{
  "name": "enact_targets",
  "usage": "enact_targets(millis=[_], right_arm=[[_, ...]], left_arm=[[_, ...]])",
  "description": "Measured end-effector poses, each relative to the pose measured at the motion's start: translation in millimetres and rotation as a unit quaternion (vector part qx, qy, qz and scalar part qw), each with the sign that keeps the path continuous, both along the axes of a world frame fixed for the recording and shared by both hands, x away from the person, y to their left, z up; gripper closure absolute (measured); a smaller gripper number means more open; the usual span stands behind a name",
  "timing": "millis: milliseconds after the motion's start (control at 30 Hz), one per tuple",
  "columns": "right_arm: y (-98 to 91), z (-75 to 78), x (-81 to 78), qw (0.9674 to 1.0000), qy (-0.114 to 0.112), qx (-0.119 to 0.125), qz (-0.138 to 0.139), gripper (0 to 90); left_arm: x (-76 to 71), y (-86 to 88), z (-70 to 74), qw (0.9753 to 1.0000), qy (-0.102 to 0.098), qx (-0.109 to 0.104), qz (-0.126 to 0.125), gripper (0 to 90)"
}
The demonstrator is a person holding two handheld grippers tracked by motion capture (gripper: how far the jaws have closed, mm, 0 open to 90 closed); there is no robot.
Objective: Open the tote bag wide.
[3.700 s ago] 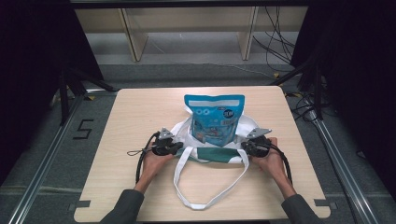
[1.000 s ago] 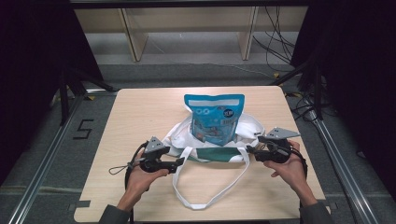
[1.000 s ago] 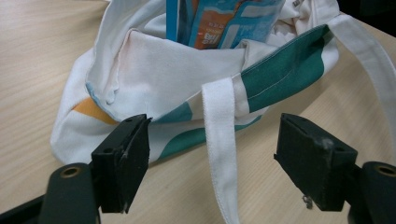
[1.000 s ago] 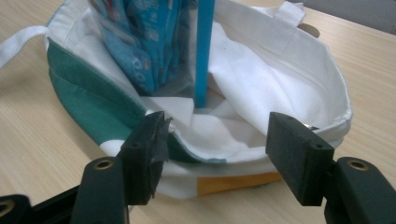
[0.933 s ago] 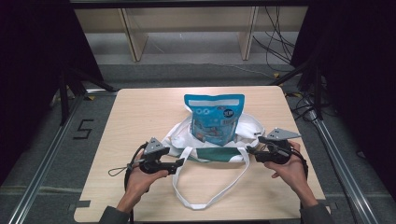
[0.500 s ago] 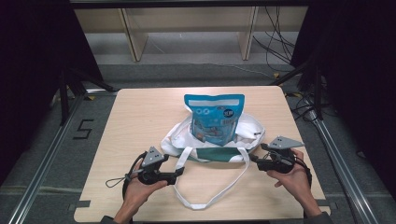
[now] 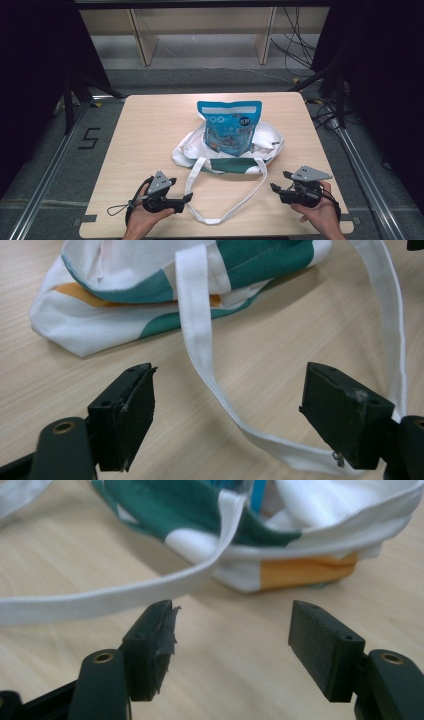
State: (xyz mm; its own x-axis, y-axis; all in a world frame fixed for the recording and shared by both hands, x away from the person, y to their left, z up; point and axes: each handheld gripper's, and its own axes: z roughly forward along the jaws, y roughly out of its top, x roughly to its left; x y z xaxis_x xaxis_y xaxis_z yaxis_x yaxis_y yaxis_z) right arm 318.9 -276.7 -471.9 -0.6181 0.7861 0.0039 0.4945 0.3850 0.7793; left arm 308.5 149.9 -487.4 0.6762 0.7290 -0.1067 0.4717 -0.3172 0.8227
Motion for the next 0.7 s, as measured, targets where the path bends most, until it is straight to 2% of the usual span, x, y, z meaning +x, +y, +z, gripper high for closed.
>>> enact_targets(millis=[33, 67, 100, 133, 167, 200, 233, 300, 333, 367, 400, 467, 500, 567, 600, 633, 667, 700], right_arm=[[-1.3, -2.0, 0.0, 0.9999, -0.007, -0.005, 0.008, 35.1], [-1.6, -3.9, -3.1, 1.0000, 0.001, -0.007, 0.007, 34.9], [-2.0, -5.8, -5.8, 0.9999, 0.008, -0.009, 0.008, 34.8], [-2.5, -8.2, -8.1, 0.9999, 0.010, -0.010, 0.009, 34.8], [-2.9, -10.8, -10.2, 0.9998, 0.014, -0.008, 0.014, 34.8], [-2.2, -12.3, -14.3, 0.9998, 0.018, -0.007, 0.006, 34.8], [-3.6, -13.6, -15.9, 0.9997, 0.016, -0.016, 0.012, 34.7], [-4.4, -15.5, -20.8, 0.9995, 0.020, -0.021, 0.013, 34.0], [-4.7, -15.7, -24.3, 0.9993, 0.027, -0.021, 0.011, 33.7], [-5.0, -15.9, -27.1, 0.9992, 0.034, -0.018, 0.010, 33.5], [-6.5, -17.1, -27.1, 0.9992, 0.026, -0.023, 0.019, 33.4], [-6.9, -18.9, -31.2, 0.9991, 0.031, -0.021, 0.019, 33.1], [-7.6, -19.9, -33.1, 0.9991, 0.027, -0.025, 0.021, 33.0], [-6.7, -21.6, -38.5, 0.9988, 0.038, -0.026, 0.020, 32.7], [-7.2, -22.7, -39.9, 0.9984, 0.037, -0.032, 0.027, 32.7], [-6.1, -23.0, -42.0, 0.9984, 0.042, -0.030, 0.023, 32.6], [-5.6, -24.0, -43.4, 0.9982, 0.042, -0.032, 0.029, 32.4], [-5.8, -25.1, -43.9, 0.9979, 0.033, -0.042, 0.036, 32.3]], left_arm=[[-1.6, 0.7, -0.4, 1.0000, 0.001, 0.007, -0.006, 20.9], [-2.9, 1.0, -0.8, 0.9999, 0.003, 0.012, -0.010, 20.9], [-5.4, -1.9, -2.8, 1.0000, 0.003, -0.001, -0.004, 20.8], [-7.0, -1.5, -2.8, 0.9999, 0.008, 0.009, -0.009, 20.5], [-9.6, -3.9, -4.4, 0.9999, 0.015, 0.000, -0.003, 20.2], [-11.3, -4.5, -4.4, 0.9998, 0.017, 0.004, -0.006, 20.0], [-13.9, -6.4, -5.0, 0.9998, 0.019, -0.003, -0.006, 19.9], [-18.6, -9.2, -5.6, 0.9997, 0.019, 0.003, -0.016, 19.8], [-20.8, -9.8, -5.7, 0.9994, 0.023, 0.010, -0.024, 19.7], [-22.2, -11.4, -6.5, 0.9995, 0.019, 0.008, -0.024, 19.4], [-23.9, -11.7, -6.8, 0.9993, 0.023, 0.015, -0.025, 19.1], [-28.8, -15.1, -8.3, 0.9995, 0.023, 0.004, -0.021, 19.1], [-30.8, -15.9, -9.3, 0.9995, 0.019, 0.007, -0.024, 19.1], [-33.8, -15.7, -11.3, 0.9991, 0.022, 0.025, -0.026, 19.1], [-34.8, -15.9, -12.0, 0.9988, 0.027, 0.027, -0.030, 19.0], [-35.9, -16.6, -13.6, 0.9988, 0.026, 0.032, -0.027, 19.1], [-36.9, -17.0, -14.2, 0.9985, 0.027, 0.033, -0.035, 19.1], [-38.4, -18.8, -15.3, 0.9986, 0.030, 0.031, -0.030, 19.0]])
